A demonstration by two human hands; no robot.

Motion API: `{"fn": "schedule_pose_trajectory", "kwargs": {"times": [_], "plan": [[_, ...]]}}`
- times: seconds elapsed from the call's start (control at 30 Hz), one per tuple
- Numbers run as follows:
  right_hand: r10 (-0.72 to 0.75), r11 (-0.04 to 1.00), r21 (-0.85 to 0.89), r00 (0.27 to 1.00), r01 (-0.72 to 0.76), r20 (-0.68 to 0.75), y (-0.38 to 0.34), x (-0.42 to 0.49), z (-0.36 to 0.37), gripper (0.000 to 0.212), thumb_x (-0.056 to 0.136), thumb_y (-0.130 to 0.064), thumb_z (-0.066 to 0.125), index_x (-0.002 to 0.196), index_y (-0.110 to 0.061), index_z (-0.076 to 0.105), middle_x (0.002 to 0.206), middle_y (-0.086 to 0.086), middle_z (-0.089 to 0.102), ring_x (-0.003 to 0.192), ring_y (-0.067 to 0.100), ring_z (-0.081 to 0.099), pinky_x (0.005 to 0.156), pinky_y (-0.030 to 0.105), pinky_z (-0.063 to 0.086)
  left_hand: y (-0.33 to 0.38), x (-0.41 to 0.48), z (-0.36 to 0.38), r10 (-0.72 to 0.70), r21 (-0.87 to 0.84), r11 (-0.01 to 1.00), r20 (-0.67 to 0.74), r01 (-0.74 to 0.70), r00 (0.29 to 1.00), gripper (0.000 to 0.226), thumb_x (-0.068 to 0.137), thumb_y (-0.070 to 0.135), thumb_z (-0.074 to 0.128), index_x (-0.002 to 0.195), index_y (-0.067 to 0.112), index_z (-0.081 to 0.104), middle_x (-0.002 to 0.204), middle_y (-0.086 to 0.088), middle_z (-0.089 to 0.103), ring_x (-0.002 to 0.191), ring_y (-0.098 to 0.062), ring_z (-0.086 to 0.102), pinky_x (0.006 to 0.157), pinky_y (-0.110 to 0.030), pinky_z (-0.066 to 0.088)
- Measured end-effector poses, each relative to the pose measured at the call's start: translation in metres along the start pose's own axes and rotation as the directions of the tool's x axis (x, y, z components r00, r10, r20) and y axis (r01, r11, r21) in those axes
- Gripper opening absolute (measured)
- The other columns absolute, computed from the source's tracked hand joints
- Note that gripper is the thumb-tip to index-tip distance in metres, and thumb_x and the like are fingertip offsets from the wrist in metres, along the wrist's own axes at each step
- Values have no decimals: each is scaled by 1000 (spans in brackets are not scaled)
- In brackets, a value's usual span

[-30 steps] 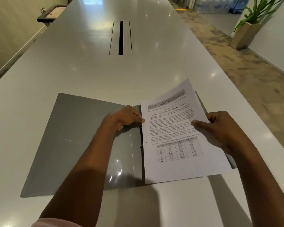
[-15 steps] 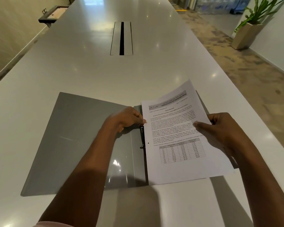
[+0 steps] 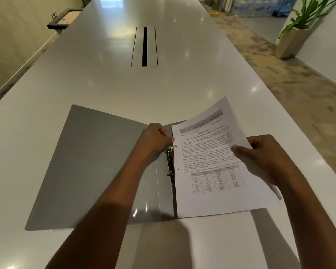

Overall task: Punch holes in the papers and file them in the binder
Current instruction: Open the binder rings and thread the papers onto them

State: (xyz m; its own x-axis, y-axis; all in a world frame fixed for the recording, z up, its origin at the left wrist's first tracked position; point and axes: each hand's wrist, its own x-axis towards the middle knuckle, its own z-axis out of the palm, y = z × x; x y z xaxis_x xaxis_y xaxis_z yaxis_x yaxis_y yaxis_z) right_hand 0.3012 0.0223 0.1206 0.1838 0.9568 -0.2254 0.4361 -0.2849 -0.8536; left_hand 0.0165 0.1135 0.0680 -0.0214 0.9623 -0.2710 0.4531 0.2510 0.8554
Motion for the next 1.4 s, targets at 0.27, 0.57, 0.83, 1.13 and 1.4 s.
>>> {"fn": "schedule_pose_trajectory", "kwargs": {"times": [0.27, 0.57, 0.83, 1.13, 1.4], "plan": [[24, 998, 54, 1000, -25, 7, 9, 3, 2, 9, 95, -13, 74, 96, -10, 82, 95, 0, 83, 72, 17, 79, 60, 26, 57, -4, -49, -15, -183, -118, 972, 166, 204, 969, 27, 97, 22, 75, 82, -1, 71, 57, -4, 61, 37, -5, 47, 37, -20, 37], [28, 997, 76, 999, -31, 38, 13, 6, 1, 7, 95, -12, 74, 97, -12, 81, 93, -5, 82, 69, 6, 78, 52, 12, 54, -34, -57, -6, -318, -124, 906, 430, 404, 845, 31, 95, 27, 77, 101, -3, 75, 64, -2, 53, 48, -9, 33, 38, -20, 26], [93, 986, 130, 992, -103, 81, 19, 5, 0, 11, 96, -15, 73, 102, -9, 80, 99, 0, 83, 81, 22, 81, 70, 34, 64, -38, -62, -4, -270, -176, 908, 447, 380, 853, 10, 94, 13, 77, 89, 5, 78, 60, -3, 56, 45, -9, 36, 36, -18, 29], [126, 972, 171, 974, -159, 188, 14, -9, 0, 12, 97, -19, 70, 104, -12, 78, 96, 3, 83, 81, 26, 81, 69, 37, 63, -44, -57, -3, -294, -195, 897, 407, 396, 865, 9, 92, 9, 77, 85, 3, 76, 60, -4, 58, 44, -9, 37, 37, -19, 29], [127, 983, 112, 977, -147, 172, 20, -9, 1, 10, 97, -16, 71, 102, -17, 79, 99, 0, 83, 83, 23, 81, 82, 43, 64, -43, -55, -7, -310, -96, 911, 480, 401, 820, 14, 92, 8, 78, 100, -3, 79, 59, -4, 58, 45, -10, 37, 40, -20, 29]]}}
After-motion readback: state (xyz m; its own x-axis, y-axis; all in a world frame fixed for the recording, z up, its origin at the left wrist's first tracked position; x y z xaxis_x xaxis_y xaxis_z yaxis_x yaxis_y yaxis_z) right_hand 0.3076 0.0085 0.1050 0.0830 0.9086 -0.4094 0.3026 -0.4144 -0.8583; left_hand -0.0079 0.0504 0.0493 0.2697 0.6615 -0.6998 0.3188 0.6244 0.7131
